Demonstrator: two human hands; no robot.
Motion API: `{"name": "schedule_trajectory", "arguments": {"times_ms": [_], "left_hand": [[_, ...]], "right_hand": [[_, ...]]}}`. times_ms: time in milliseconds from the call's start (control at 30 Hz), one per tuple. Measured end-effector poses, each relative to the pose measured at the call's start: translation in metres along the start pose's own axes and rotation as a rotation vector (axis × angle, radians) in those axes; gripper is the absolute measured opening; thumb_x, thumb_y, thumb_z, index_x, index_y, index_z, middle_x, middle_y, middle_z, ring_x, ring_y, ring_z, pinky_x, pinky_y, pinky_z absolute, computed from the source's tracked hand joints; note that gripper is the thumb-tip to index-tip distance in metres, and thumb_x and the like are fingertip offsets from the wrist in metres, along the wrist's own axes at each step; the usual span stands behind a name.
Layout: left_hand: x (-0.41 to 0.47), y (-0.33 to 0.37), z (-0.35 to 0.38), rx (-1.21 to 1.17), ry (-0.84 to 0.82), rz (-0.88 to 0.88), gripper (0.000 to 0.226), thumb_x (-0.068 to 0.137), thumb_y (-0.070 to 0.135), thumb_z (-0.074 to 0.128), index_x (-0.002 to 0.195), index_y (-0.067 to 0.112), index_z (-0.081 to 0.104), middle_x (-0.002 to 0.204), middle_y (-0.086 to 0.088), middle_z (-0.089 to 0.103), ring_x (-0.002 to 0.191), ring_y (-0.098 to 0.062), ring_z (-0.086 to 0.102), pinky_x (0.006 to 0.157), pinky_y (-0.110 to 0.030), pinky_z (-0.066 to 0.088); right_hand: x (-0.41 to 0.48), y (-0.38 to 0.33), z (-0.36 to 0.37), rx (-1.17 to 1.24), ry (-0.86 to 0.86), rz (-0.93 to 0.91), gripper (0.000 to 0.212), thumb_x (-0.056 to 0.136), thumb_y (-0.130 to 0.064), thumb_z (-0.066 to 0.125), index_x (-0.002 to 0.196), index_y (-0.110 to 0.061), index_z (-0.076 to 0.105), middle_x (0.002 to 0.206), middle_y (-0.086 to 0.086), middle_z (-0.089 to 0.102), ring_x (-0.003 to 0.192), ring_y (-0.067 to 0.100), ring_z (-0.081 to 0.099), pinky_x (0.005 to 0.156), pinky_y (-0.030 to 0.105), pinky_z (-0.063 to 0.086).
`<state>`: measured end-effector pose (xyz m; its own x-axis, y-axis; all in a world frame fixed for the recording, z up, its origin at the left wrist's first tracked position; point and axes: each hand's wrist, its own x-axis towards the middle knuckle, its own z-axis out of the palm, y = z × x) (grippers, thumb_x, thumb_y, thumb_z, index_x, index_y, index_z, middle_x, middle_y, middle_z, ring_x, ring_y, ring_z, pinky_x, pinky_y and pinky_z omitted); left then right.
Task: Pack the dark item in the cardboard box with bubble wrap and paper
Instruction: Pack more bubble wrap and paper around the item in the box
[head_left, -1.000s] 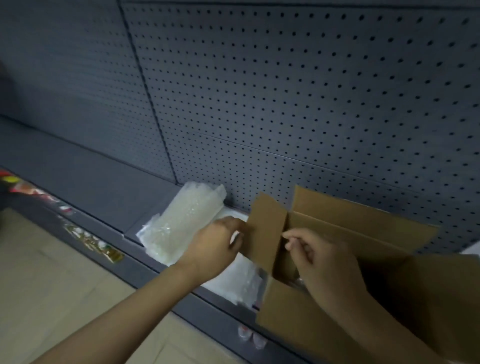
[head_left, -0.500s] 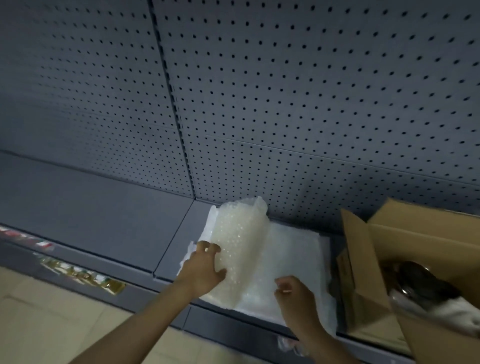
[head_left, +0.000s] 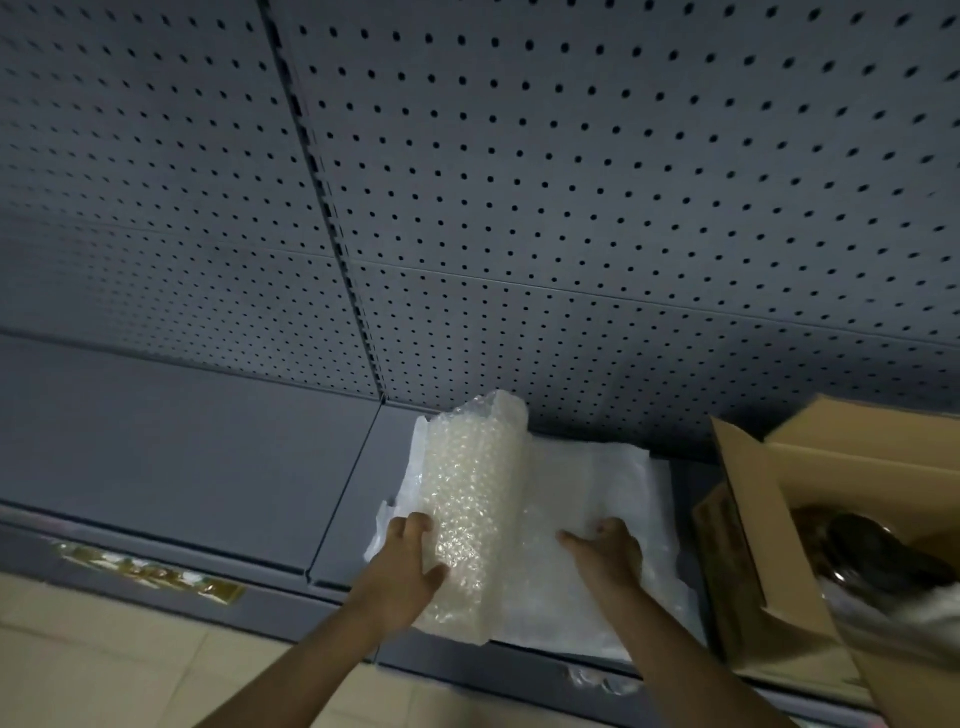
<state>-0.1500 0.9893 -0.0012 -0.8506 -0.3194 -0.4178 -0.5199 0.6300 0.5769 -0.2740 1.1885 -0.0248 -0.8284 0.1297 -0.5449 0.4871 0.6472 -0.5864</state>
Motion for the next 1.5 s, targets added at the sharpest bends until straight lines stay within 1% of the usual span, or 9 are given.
{"name": "schedule_trajectory", "arguments": {"times_ms": [267, 400, 500, 600, 700, 933, 1167, 1400, 1500], "left_hand": [[0.0, 0.003, -0.001, 0.021, 0.004, -0.002, 0.049, 0.093, 0.033, 0.056, 0.133, 0.025, 0.029, 0.139, 0.0, 0.03, 0.093, -0.017, 0.054, 0.077, -0.034, 0.056], [-0.006, 0.029, -0.016, 0.337, 0.239, 0.141, 0.07, 0.087, 0.04, 0.062, 0.142, 0.021, 0.023, 0.151, -0.01, 0.02, 0.133, -0.029, 0.034, 0.107, -0.04, 0.036], [-0.025, 0.071, -0.047, 0.046, 0.339, 0.443, 0.051, 0.087, 0.033, 0.065, 0.131, 0.021, 0.043, 0.132, 0.009, 0.045, 0.117, -0.013, 0.047, 0.1, -0.03, 0.04], [-0.047, 0.126, -0.077, -0.506, -0.024, 0.458, 0.035, 0.088, 0.054, 0.053, 0.115, 0.034, 0.06, 0.11, 0.019, 0.068, 0.103, -0.006, 0.064, 0.091, -0.028, 0.05], [-0.076, 0.172, -0.086, -0.703, -0.289, 0.475, 0.08, 0.047, 0.088, 0.061, 0.107, 0.035, 0.069, 0.106, 0.011, 0.074, 0.099, -0.011, 0.07, 0.081, -0.029, 0.057], [-0.147, 0.237, -0.027, -0.87, -0.647, 0.465, 0.062, 0.046, 0.052, 0.089, 0.105, 0.043, 0.071, 0.115, 0.006, 0.072, 0.106, -0.014, 0.068, 0.075, -0.02, 0.056], [-0.196, 0.313, 0.089, -1.039, -0.437, 0.37, 0.046, 0.068, 0.024, 0.081, 0.11, 0.012, 0.072, 0.114, -0.018, 0.07, 0.103, -0.032, 0.068, 0.085, -0.038, 0.058], [-0.212, 0.386, 0.143, -1.079, -0.313, 0.372, 0.032, 0.078, 0.014, 0.073, 0.109, 0.009, 0.069, 0.103, -0.013, 0.075, 0.09, -0.026, 0.073, 0.07, -0.033, 0.06], [-0.2, 0.401, 0.151, -1.053, -0.374, 0.388, 0.04, 0.082, 0.015, 0.073, 0.119, 0.005, 0.063, 0.113, -0.016, 0.071, 0.102, -0.032, 0.069, 0.08, -0.037, 0.058]], "right_hand": [[-0.081, -0.022, -0.058, -0.279, 0.183, -0.489, 0.017, 0.091, -0.013, 0.051, 0.093, -0.023, 0.038, 0.075, -0.005, 0.053, 0.057, 0.013, 0.05, 0.05, 0.028, 0.039], [-0.132, -0.033, -0.111, 0.229, 0.117, -0.546, 0.032, 0.089, -0.004, 0.058, 0.11, -0.024, 0.043, 0.074, -0.003, 0.058, 0.055, 0.013, 0.056, 0.048, 0.023, 0.048], [-0.155, -0.033, -0.143, 0.66, -0.11, -0.529, 0.027, 0.086, 0.011, 0.056, 0.109, -0.002, 0.052, 0.077, 0.019, 0.065, 0.062, 0.014, 0.065, 0.05, 0.024, 0.051], [-0.173, -0.024, -0.162, 0.74, -0.168, -0.607, 0.027, 0.084, 0.014, 0.055, 0.102, -0.005, 0.057, 0.072, 0.002, 0.071, 0.064, 0.011, 0.068, 0.055, 0.029, 0.051], [-0.194, -0.014, -0.183, 0.797, -0.213, -0.701, 0.04, 0.083, 0.01, 0.061, 0.112, -0.017, 0.058, 0.09, 0.002, 0.074, 0.077, 0.016, 0.071, 0.064, 0.037, 0.057], [-0.188, 0.035, -0.239, 0.862, -0.425, -0.774, 0.092, 0.038, -0.037, 0.094, 0.111, -0.015, 0.042, 0.104, 0.003, 0.068, 0.09, 0.006, 0.069, 0.072, 0.027, 0.059], [-0.213, 0.124, -0.34, 0.099, 0.093, -1.122, 0.045, 0.087, -0.042, 0.055, 0.122, -0.054, 0.029, 0.116, -0.029, 0.057, 0.1, -0.006, 0.058, 0.075, 0.008, 0.046], [-0.183, 0.157, -0.417, -0.139, 0.674, -1.059, 0.042, 0.086, -0.051, 0.053, 0.121, -0.027, 0.049, 0.121, -0.004, 0.047, 0.094, 0.003, 0.049, 0.075, 0.013, 0.044], [-0.155, 0.163, -0.446, 0.057, 0.426, -0.852, 0.051, 0.082, -0.05, 0.061, 0.12, -0.02, 0.047, 0.123, 0.0, 0.049, 0.11, 0.009, 0.051, 0.087, 0.023, 0.047]]}}
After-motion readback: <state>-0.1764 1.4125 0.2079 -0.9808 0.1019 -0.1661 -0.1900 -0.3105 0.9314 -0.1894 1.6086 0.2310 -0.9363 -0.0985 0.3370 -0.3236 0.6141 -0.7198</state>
